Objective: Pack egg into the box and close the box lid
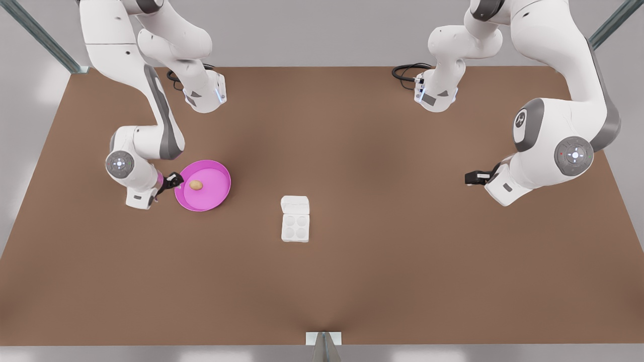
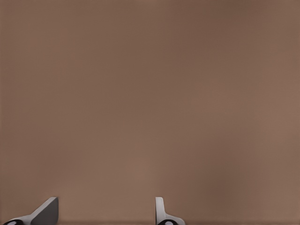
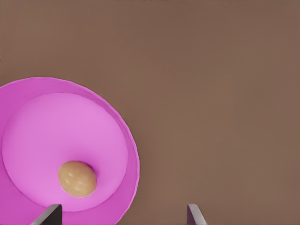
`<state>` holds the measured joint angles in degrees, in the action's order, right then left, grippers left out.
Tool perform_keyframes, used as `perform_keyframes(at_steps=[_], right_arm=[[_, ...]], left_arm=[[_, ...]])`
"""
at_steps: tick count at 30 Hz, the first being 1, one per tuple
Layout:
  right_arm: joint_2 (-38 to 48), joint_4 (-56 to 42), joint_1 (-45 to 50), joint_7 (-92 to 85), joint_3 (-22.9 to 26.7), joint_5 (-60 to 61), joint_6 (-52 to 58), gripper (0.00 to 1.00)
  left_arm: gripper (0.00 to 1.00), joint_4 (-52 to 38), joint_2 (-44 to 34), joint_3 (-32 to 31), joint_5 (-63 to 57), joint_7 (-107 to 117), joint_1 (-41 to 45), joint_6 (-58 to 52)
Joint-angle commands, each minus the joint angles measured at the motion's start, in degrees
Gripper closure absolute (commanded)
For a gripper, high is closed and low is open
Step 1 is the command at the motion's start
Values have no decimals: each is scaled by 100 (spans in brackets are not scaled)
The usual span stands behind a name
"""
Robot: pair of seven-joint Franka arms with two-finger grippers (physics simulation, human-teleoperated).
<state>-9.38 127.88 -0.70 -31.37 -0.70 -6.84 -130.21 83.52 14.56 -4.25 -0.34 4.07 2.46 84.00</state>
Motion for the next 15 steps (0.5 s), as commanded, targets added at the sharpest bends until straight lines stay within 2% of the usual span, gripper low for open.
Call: perform_keyframes(at_steps=[1,7,12,15], right_arm=[[-2,123,-1,-3155,0,7,-1094,1],[-2,563,-89,-4773,0,24,-1200,1],[112,1107,-18,-4957,-26,24,-1270,1],[147,1697,87,-4949,-26,42,-2175,1]], left_arm=[[0,-3,3,3,-9,42,0,2],[0,-3,55,3,-62,50,9,11],[0,-3,55,-5,-97,50,9,11],[0,-3,55,3,-97,50,0,2]])
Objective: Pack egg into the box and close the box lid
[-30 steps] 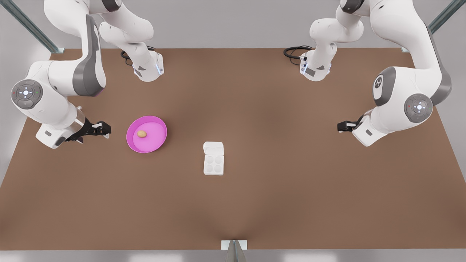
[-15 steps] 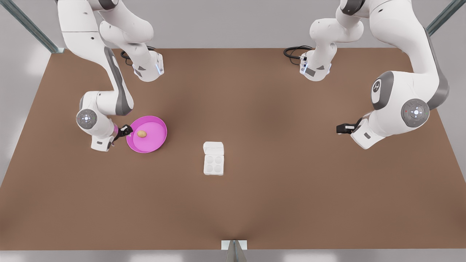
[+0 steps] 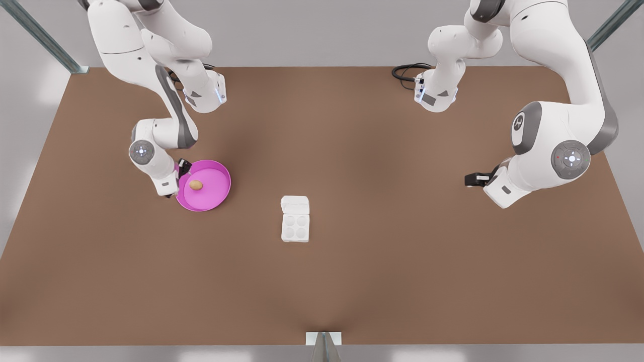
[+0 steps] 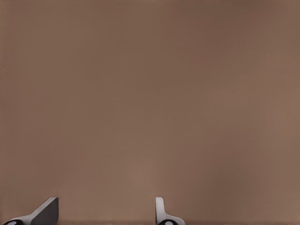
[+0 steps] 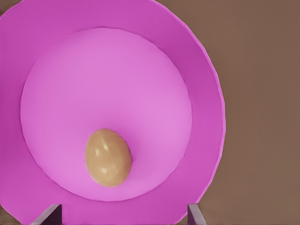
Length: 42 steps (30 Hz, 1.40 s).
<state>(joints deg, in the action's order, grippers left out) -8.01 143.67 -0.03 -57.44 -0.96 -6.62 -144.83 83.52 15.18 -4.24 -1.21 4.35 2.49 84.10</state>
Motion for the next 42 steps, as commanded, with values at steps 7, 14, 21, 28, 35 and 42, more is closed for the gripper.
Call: perform_keyframes(at_steps=[7,14,21,28,35,42], right_arm=[[-209,205,126,-2271,-10,29,-1029,1],[-491,301,109,-2236,-10,29,-1443,1],[-579,266,118,-1964,-10,55,-1451,1],[-623,275,126,-1964,-124,371,-1460,1],[-614,293,126,-1981,-124,371,-1443,16],[-579,293,109,-2051,-124,380,-1443,33]], left_arm=[[0,-3,20,2,-11,22,-30,-8],[0,-3,29,2,-11,22,-30,-8],[0,-3,38,2,-11,22,-30,1],[0,-3,38,2,-11,14,-39,1],[0,-3,38,2,-11,14,-39,1],[0,-3,38,2,-20,14,-39,1]])
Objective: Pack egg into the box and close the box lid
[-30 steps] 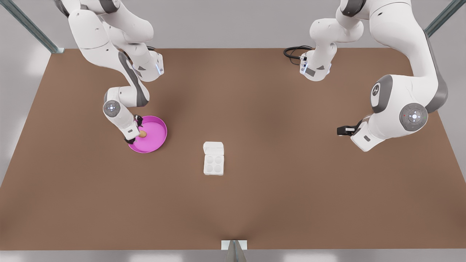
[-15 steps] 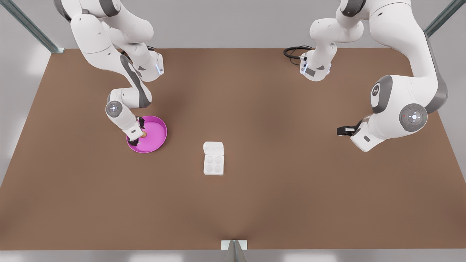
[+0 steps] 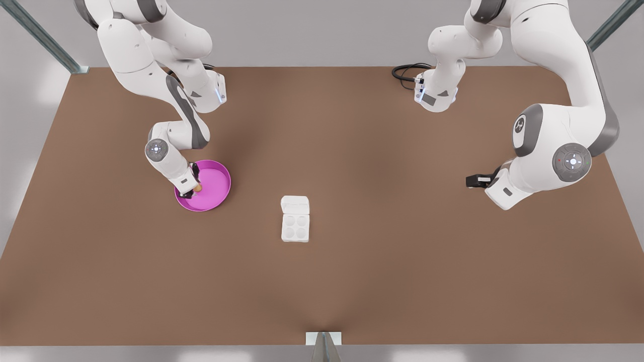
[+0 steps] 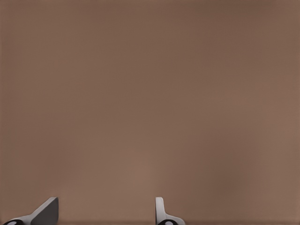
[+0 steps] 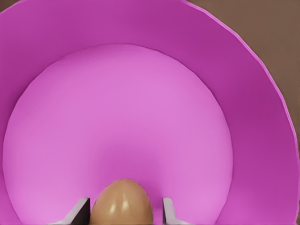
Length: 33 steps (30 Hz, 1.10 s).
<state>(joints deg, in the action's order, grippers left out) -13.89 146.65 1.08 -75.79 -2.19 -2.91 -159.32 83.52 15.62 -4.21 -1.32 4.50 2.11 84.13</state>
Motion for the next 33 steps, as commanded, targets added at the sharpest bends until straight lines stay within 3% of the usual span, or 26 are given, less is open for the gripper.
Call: perform_keyframes(at_steps=[1,7,15,33], right_arm=[[9,-4,-3,-217,0,1,6,34],[-52,-22,-11,-234,0,1,-3,35],[-70,-31,-55,-252,0,1,-3,44],[-70,-66,-99,-217,0,1,41,48]], left_arm=[[0,-3,-6,-1,-9,-2,0,-2],[0,-11,-6,-1,-9,-2,-9,-2],[0,-11,-6,-1,-9,-2,-26,-2],[0,-11,20,-10,-9,-2,-70,-2]])
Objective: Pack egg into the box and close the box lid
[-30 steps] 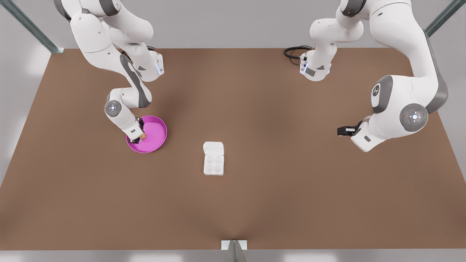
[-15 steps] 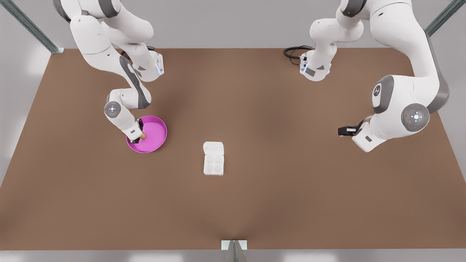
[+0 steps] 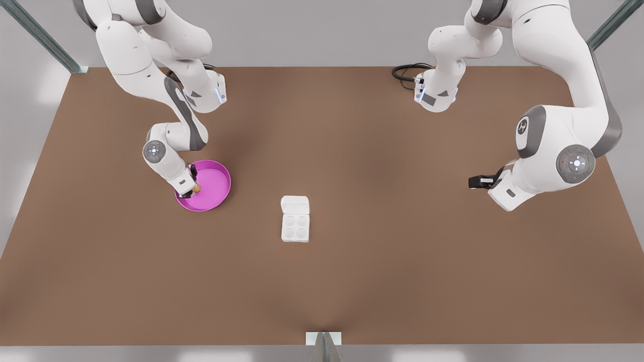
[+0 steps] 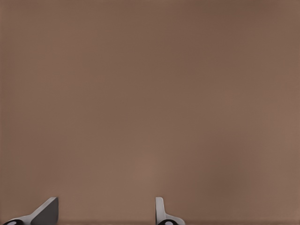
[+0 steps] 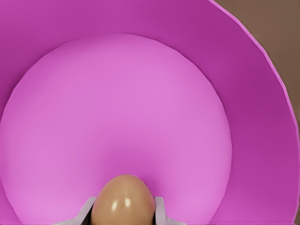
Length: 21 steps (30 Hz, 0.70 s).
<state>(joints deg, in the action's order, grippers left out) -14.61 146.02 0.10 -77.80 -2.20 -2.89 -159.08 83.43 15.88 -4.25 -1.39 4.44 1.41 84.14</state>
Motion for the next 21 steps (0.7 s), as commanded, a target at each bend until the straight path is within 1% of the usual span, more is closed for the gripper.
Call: perform_keyframes(at_steps=[1,5,7,9,11,14,17,21], right_arm=[[19,-3,-2,-16,0,-1,26,48],[54,-100,7,-7,-35,78,167,50],[72,-144,69,-7,-53,323,184,51],[142,-398,60,-25,-395,886,632,51],[213,-750,69,-25,-510,1203,1212,51],[55,-1778,279,72,-615,1686,2223,51],[-376,-2569,438,159,-615,1950,2479,51],[-1114,-3580,587,380,-615,2248,2514,51]], left_arm=[[0,-3,-6,3,-10,5,0,-3],[0,-3,3,-6,-11,5,0,6],[0,-3,3,3,-11,5,0,6],[0,-11,3,3,-11,5,0,-3],[0,-20,3,3,-11,5,0,-3],[0,-20,3,3,-11,5,0,-3],[0,-20,3,3,-11,5,0,-3],[0,-20,29,3,-11,-4,0,-3]])
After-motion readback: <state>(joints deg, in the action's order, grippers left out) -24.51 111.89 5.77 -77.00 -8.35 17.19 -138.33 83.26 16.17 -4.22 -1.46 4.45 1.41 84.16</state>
